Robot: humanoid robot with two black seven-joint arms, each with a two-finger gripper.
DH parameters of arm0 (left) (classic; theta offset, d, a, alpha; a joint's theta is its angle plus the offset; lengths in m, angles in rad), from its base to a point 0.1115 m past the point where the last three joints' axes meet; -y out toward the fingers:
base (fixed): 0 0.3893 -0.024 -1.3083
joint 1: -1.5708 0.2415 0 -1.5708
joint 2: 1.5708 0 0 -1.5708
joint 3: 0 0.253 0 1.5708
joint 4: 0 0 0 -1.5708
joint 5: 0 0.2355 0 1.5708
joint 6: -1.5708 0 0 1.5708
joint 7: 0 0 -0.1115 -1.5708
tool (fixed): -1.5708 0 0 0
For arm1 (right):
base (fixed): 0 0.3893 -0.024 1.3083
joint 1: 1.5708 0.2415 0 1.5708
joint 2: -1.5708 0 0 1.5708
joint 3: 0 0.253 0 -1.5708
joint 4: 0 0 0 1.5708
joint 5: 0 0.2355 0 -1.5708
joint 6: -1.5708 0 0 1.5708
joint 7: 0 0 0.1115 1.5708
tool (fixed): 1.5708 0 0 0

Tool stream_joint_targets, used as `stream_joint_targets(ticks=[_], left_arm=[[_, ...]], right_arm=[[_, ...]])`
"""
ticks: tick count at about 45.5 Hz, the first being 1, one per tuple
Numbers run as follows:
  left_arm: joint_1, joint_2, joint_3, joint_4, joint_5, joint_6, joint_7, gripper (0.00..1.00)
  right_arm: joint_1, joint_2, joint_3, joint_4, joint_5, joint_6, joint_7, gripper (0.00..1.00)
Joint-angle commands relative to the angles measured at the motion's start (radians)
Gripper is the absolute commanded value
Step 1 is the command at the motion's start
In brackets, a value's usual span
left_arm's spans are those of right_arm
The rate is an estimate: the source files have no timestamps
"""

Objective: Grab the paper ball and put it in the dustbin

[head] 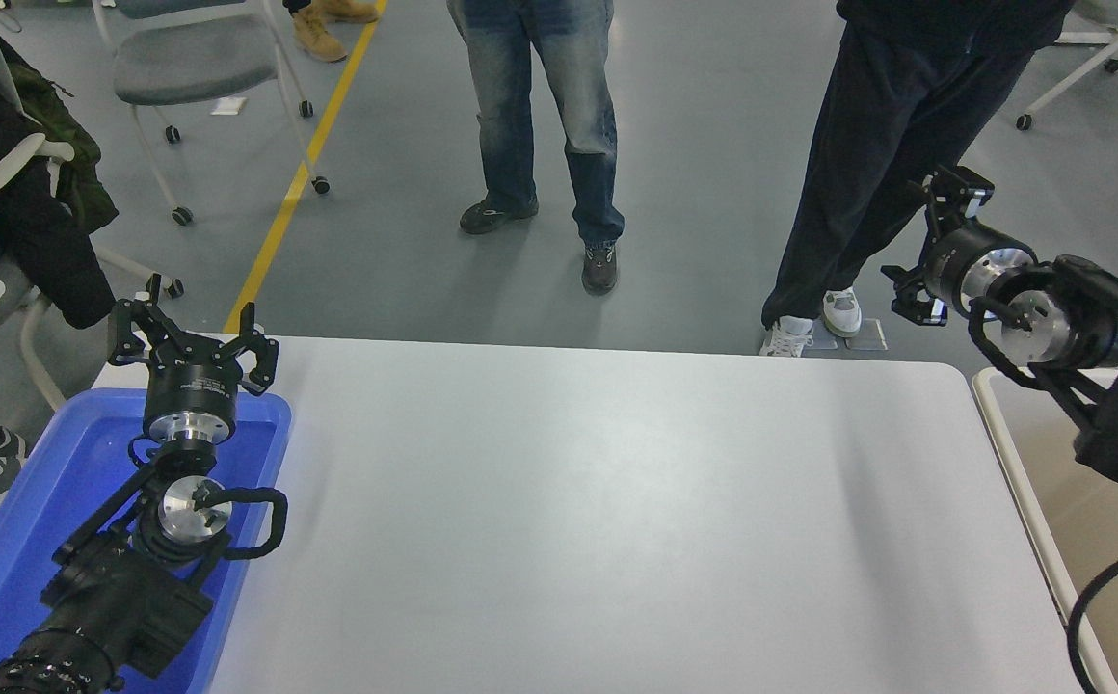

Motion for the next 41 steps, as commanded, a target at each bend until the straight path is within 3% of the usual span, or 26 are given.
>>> stream_joint_targets(ticks=[1,13,26,33,41], left_arm=[[0.000,0.000,0.000,0.000,0.000,0.000,0.000,0.99],[0.000,0.000,0.000,0.000,0.000,0.000,0.000,0.99],[0.000,0.000,0.000,0.000,0.000,0.000,0.000,0.99],[0.000,0.000,0.000,-0.003,0.000,0.000,0.000,0.99],[0.000,0.000,0.000,0.000,0.000,0.000,0.000,0.99]], right_arm=[[-0.027,0.145,0.055,0.008,0.004,0.022,0.096,1.00],[-0.103,0.186,0.124,0.013,0.148,0.128,0.113,1.00],[-0.209,0.204,0.198,0.011,0.155,0.235,0.116,1.00],[-0.264,0.204,0.222,0.011,0.158,0.283,0.155,1.00],[-0.295,0.206,0.264,0.013,0.158,0.304,0.158,1.00]])
